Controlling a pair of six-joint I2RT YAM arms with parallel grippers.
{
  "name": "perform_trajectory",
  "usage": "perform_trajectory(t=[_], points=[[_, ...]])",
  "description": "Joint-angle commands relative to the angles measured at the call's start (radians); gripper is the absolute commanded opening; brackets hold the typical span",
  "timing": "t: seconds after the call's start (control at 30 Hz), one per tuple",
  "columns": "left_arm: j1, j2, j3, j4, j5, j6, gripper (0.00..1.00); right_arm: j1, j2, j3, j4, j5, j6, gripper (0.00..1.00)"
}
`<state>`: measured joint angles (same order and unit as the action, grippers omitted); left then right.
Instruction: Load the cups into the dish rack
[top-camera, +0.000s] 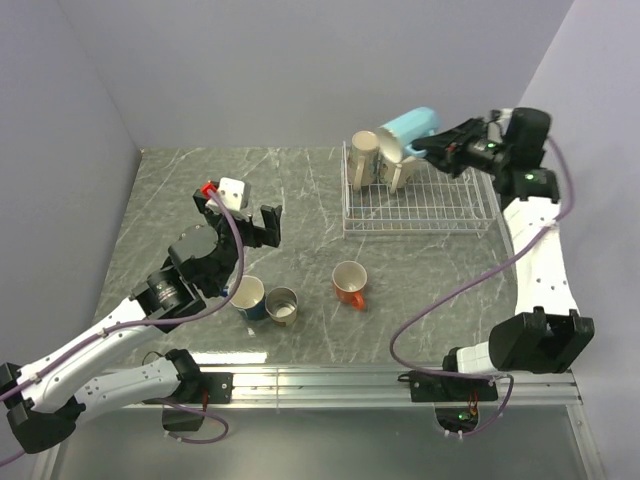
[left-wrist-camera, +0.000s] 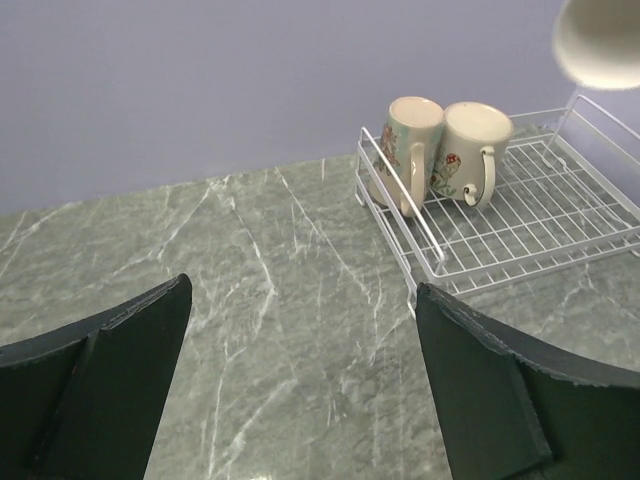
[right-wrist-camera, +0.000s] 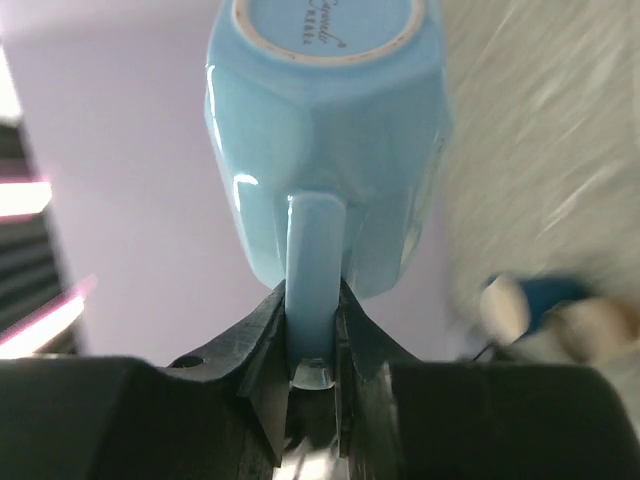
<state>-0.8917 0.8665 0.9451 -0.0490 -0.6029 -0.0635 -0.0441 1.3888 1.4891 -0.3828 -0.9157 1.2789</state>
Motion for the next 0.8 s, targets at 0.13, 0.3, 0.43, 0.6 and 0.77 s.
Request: perform_trajectory(t=[0.13,0.3,0.43,0.6,0.77], points=[[-0.003,0.008,0.086,-0.12,0.029,-0.124,1.0,-0.091,0.019,0.324,-0.451,0.495,-0.61,0.0],[-0.003,0.042,0.118,-0.193,0.089,-0.168,0.99,-0.091,0.045,0.312,-0.45,0.809,-0.726,0.0],[-0.004,0.095,0.167,-0.215,0.124,-0.174,0.99,-0.086,0.061,0.202,-0.322,0.971,-0.792,0.0],[-0.003,0.138,0.17,-0.196,0.15,-0.203,0.99,-0.037,0.13,0.114,-0.185,1.127,-0.834,0.0],[-0.004,0.16,0.15,-0.186,0.175,-0.252,0.99,0.021,0.223,0.099,-0.053,1.242,-0.877,0.0]])
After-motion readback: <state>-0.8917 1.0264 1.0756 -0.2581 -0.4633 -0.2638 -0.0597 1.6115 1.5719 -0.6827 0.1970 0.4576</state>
